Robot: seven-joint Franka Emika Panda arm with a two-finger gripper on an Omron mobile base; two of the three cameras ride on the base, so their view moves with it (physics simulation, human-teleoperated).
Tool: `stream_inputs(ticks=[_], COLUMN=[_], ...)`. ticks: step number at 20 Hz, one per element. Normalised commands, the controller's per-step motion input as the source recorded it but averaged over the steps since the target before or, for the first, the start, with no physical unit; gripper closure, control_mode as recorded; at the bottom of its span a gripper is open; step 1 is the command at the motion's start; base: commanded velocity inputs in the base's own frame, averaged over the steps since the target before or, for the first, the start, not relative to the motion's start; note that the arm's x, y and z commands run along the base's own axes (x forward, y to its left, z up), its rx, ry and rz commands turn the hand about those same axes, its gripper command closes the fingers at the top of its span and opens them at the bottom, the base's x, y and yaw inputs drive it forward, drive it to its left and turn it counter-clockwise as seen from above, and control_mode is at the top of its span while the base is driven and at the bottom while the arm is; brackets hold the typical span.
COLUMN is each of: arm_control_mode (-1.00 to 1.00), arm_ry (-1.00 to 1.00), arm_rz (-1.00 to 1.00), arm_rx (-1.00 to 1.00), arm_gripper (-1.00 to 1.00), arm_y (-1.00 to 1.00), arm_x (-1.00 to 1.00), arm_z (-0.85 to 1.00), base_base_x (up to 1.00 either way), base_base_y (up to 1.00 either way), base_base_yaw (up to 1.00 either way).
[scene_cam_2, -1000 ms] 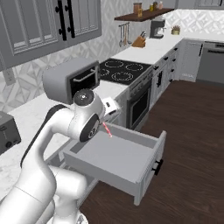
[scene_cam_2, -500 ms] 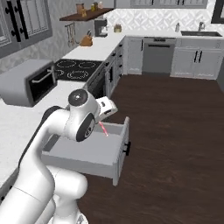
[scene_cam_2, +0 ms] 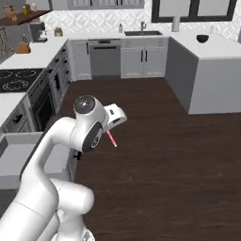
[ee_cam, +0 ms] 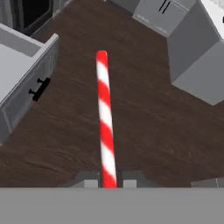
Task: Take a straw from the drawer in front and place it inside the glass cup on the dining counter.
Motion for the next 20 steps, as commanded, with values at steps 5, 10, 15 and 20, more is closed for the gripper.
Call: stream_inputs(ticks=[5,10,15,20], arm_control_mode=[1.00,1.00,1.00,1.00], arm_ry=[0.00,0.00,0.00,0.00], arm_rz=[0.00,0.00,0.00,0.00], arm_rx=[0.00,0.00,0.00,0.00], arm_gripper=[1.00,1.00,1.00,1.00], arm_y=[0.00,0.00,0.00,0.00], arm_x=[0.00,0.00,0.00,0.00], arm_z=[0.00,0.00,0.00,0.00], base_base_x=[0.23,0.63,1.00,1.00], base_base_y=[-0.84,-0.71,-0.27,-0.27], base_base_yaw=[-0.36,-0.24,-0.04,0.00])
